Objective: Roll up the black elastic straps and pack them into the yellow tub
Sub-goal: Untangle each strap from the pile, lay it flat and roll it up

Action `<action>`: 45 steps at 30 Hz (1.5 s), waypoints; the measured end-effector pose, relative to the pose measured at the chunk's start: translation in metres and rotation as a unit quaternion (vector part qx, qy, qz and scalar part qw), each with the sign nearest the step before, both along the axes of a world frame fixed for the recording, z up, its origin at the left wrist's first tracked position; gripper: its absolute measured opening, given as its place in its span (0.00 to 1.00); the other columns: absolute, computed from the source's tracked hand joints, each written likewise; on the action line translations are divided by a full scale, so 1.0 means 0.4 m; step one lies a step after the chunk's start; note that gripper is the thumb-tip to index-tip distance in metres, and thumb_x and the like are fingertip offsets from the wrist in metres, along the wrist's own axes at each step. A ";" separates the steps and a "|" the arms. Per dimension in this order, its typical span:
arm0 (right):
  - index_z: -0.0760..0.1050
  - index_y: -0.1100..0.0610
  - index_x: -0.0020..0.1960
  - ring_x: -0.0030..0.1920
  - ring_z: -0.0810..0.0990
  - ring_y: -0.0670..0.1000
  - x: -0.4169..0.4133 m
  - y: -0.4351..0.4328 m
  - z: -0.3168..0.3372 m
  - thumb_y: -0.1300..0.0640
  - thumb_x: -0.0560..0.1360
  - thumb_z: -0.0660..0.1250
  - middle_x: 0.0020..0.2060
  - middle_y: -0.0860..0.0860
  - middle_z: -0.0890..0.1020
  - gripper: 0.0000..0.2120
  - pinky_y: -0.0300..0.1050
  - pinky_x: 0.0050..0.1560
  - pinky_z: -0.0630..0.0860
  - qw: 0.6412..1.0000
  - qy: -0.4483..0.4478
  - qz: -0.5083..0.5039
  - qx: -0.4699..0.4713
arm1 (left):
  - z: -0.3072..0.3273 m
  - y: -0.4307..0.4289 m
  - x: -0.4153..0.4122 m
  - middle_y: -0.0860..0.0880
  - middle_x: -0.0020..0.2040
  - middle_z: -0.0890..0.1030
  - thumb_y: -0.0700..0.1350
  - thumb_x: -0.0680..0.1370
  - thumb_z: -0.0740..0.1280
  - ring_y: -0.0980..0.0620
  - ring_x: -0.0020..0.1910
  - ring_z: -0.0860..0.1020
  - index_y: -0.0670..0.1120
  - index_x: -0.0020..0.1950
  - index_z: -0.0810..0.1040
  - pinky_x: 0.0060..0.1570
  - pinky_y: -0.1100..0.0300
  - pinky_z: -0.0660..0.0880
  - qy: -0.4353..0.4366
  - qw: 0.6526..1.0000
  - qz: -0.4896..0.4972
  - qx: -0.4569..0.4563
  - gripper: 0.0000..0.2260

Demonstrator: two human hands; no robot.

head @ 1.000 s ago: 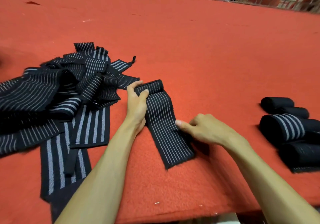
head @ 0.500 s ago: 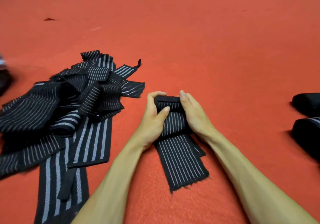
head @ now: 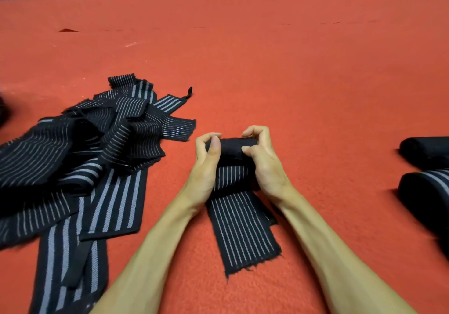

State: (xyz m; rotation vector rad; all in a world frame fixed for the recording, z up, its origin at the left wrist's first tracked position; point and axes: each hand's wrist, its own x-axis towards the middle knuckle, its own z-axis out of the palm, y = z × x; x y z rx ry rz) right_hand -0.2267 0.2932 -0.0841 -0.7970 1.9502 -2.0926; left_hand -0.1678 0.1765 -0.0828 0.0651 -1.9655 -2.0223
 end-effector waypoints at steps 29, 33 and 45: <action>0.64 0.53 0.57 0.35 0.78 0.38 0.003 0.010 -0.004 0.59 0.81 0.60 0.45 0.50 0.75 0.07 0.33 0.38 0.75 0.992 -0.118 -0.043 -0.007 | -0.019 -0.005 -0.006 0.53 0.48 0.79 0.40 0.74 0.68 0.60 0.47 0.79 0.55 0.65 0.65 0.49 0.64 0.75 0.014 0.996 -0.081 0.029 0.23; 0.63 0.50 0.55 0.41 0.76 0.42 0.002 0.012 -0.006 0.62 0.75 0.63 0.46 0.49 0.73 0.14 0.36 0.44 0.75 0.992 -0.097 -0.016 -0.078 | -0.022 0.003 -0.014 0.55 0.47 0.79 0.56 0.78 0.64 0.63 0.44 0.80 0.54 0.63 0.63 0.45 0.67 0.75 -0.014 0.997 -0.047 0.063 0.18; 0.68 0.52 0.56 0.44 0.77 0.49 -0.009 0.016 -0.009 0.61 0.68 0.63 0.45 0.52 0.76 0.17 0.44 0.46 0.75 0.981 -0.134 0.038 -0.132 | -0.036 -0.016 -0.024 0.47 0.50 0.76 0.46 0.75 0.66 0.54 0.48 0.76 0.49 0.60 0.67 0.48 0.60 0.77 0.017 0.999 -0.028 0.032 0.15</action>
